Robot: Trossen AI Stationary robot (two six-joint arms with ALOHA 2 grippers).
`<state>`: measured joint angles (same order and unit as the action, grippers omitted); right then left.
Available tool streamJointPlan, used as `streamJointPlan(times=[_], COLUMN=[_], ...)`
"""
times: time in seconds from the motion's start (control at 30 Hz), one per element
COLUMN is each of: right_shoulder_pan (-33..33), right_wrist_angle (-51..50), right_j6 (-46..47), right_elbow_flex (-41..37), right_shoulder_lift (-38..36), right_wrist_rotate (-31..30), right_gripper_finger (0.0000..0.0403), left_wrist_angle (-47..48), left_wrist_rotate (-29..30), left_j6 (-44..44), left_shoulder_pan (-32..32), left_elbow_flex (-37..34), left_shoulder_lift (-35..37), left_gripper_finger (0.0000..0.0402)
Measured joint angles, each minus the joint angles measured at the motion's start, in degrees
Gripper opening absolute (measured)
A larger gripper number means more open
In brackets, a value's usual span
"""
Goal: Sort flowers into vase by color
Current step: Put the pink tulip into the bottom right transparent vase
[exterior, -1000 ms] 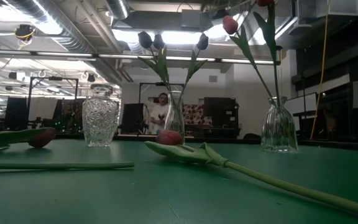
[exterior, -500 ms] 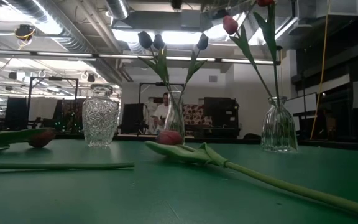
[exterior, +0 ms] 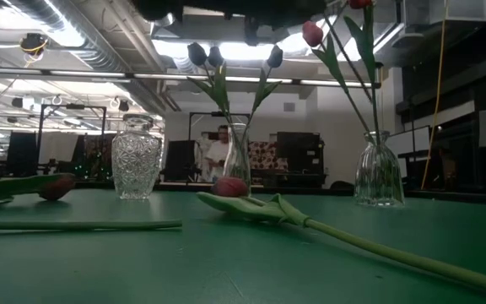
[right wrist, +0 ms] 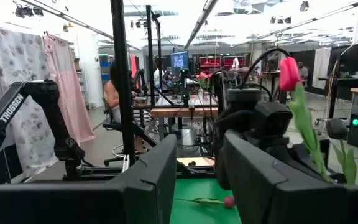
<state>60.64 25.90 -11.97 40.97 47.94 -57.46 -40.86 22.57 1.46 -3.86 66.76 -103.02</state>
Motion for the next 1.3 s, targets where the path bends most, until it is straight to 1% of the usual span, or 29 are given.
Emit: streamJointPlan(times=[0.1,0.3,0.73,0.9,1.3], right_shoulder_pan=[0.57,0.51,0.51,0.51,0.46], right_wrist_angle=[0.03,0.0,-0.25,-0.25,-0.34], right_j6=[0.04,0.11,0.13,0.13,0.13], right_elbow_flex=[0.0,0.0,0.0,0.0,0.0], right_shoulder_lift=[0.0,-0.01,0.0,0.0,0.03], right_wrist_rotate=[-0.59,-1.55,-1.55,-1.55,-1.55], right_gripper_finger=[0.0131,0.0131,0.0131,0.0131,0.0131], left_wrist_angle=[-2.39,-2.38,-1.34,-0.2,0.37], left_wrist_rotate=[-0.85,-1.89,-3.46,-5.82,-7.79], left_j6=[0.37,1.4,1.41,3.02,4.43], left_shoulder_pan=[0.66,0.99,3.12,4.51,4.51], left_elbow_flex=[0.0,-0.08,-0.09,-0.08,-0.07], left_shoulder_lift=[-1.56,-3.87,-3.96,-3.94,-3.93], left_gripper_finger=[0.0007,0.0007,0.0007,0.0007,0.0007])
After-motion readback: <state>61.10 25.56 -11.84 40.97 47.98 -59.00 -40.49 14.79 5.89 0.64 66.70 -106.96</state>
